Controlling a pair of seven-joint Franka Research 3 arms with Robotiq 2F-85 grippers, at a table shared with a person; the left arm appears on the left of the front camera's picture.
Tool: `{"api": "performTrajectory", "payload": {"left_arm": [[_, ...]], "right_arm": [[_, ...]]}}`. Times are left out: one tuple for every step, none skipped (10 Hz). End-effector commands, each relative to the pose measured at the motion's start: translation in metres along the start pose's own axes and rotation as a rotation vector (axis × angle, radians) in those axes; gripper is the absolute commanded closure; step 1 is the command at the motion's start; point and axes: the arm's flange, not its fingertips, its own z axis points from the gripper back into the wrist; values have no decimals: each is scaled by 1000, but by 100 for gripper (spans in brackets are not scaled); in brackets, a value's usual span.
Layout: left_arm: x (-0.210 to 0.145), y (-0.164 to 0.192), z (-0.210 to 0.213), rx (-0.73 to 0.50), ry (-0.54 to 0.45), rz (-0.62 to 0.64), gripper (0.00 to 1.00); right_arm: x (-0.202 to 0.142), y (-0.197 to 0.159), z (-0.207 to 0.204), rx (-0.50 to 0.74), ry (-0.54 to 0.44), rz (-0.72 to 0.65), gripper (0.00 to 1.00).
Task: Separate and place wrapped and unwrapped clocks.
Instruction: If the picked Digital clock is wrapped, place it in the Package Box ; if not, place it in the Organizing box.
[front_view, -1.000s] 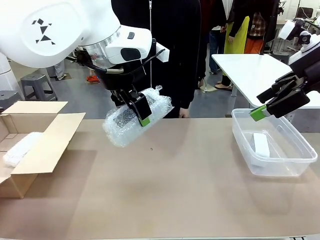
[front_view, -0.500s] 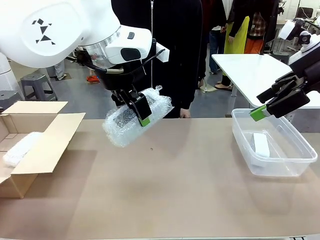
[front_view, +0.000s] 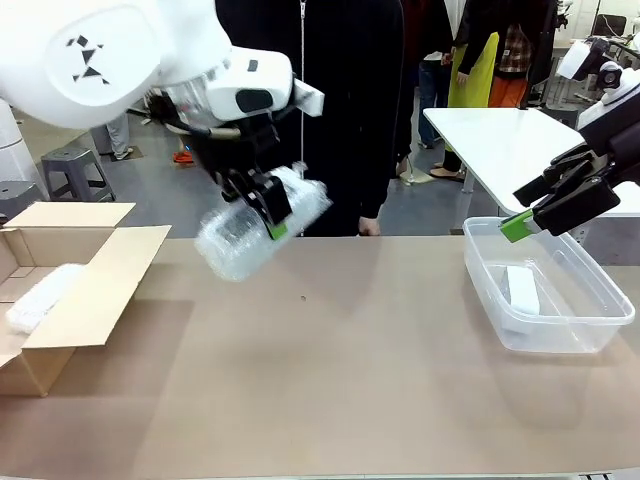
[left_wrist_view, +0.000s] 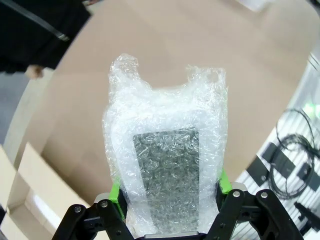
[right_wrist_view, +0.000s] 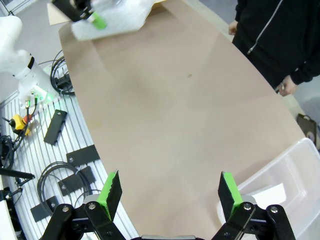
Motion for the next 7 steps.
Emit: {"api": "performTrajectory", "payload": {"left_arm": [[5,73,16,95,34,301,20],[-13,116,22,134,77,423,20],[-43,155,21,177,143,498,20],[-73,186,17,199,200,565,20],[-102,213,8,242,226,629,20],[-129,237,-1,251,273,699,20],[-154,257,-13,289,316,736,20]], "right_arm": [[1,0,-2,34,-16,-9,0],[1,0,-2,34,-16,-9,0],[1,0,-2,34,-16,-9,0],[1,0,-2,34,-16,-9,0],[1,0,-2,34,-16,-9,0],[1,0,-2,34,-16,-9,0],[1,0,-2,34,-16,-9,0]]}}
